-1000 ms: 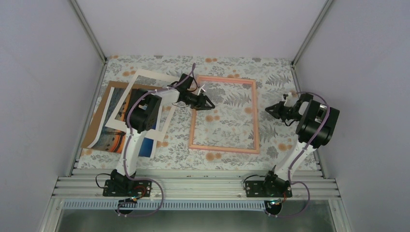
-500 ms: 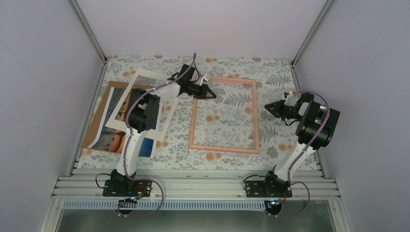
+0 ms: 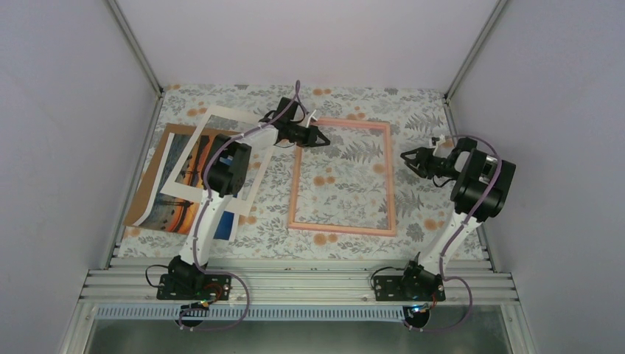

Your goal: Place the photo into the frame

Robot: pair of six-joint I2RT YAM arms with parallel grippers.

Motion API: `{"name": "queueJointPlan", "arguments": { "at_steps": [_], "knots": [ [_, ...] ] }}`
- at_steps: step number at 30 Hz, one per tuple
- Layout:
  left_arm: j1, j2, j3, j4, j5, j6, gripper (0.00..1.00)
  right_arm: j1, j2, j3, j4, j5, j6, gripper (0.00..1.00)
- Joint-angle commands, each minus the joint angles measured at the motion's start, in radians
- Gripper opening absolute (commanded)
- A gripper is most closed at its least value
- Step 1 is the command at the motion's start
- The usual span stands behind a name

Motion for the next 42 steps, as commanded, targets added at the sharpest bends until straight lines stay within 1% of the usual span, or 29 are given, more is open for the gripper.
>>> {"name": "queueJointPlan", "arguments": {
  "at_steps": [1,3,5,7,8,9,12,13,14,17,22,24,30,34,37,39,42],
  "knots": [
    [-0.009,0.024,0.066,0.028,0.034,-0.007,0.02,0.017,0.02,0.017,-0.035,-0.027,-0.027,0.59],
    [-0.008,0.037,0.08,0.015,0.017,0.003,0.02,0.016,0.013,0.021,-0.05,-0.003,-0.037,0.63],
    [-0.006,0.051,0.093,0.006,0.013,0.012,0.02,0.016,0.007,0.031,-0.065,0.003,-0.049,0.64],
    [-0.007,0.063,0.112,0.002,0.013,0.02,0.02,0.016,0.009,0.039,-0.079,0.001,-0.059,0.61],
    [-0.007,0.07,0.124,0.003,0.013,0.02,0.02,0.017,0.014,0.045,-0.088,-0.005,-0.065,0.56],
    [-0.008,0.079,0.138,0.004,0.013,0.018,0.02,0.017,0.02,0.047,-0.094,-0.008,-0.068,0.47],
    [-0.01,0.086,0.163,0.018,0.042,0.001,0.03,0.017,0.025,0.054,-0.1,-0.007,-0.071,0.15],
    [-0.011,0.084,0.166,0.018,0.052,-0.002,0.04,0.016,0.026,0.055,-0.096,-0.005,-0.069,0.05],
    [-0.012,0.081,0.166,0.016,0.061,-0.004,0.05,0.016,0.025,0.055,-0.09,-0.003,-0.064,0.04],
    [-0.008,0.066,0.146,0.004,0.09,-0.022,0.16,0.008,0.018,0.047,-0.049,0.016,-0.029,0.04],
    [0.0,0.019,0.054,-0.031,0.131,-0.029,0.36,-0.005,0.011,0.031,0.005,0.047,0.019,0.04],
    [0.002,0.001,0.015,-0.05,0.148,-0.023,0.41,-0.01,0.007,0.018,0.026,0.064,0.034,0.04],
    [-0.005,-0.018,-0.043,-0.085,0.175,0.005,0.45,-0.019,-0.005,-0.019,0.075,0.097,0.064,0.04],
    [-0.018,-0.028,-0.06,-0.083,0.179,0.01,0.51,-0.021,-0.013,-0.04,0.086,0.111,0.07,0.04],
    [-0.026,-0.057,-0.094,-0.066,0.156,0.019,0.52,-0.025,-0.018,-0.052,0.099,0.119,0.084,0.04],
    [-0.032,-0.099,-0.151,-0.025,0.118,0.014,0.52,-0.032,-0.022,-0.058,0.111,0.125,0.095,0.04],
    [-0.036,-0.155,-0.251,0.086,0.066,-0.035,0.52,-0.042,-0.028,-0.068,0.132,0.122,0.122,0.04]
  ]
}}
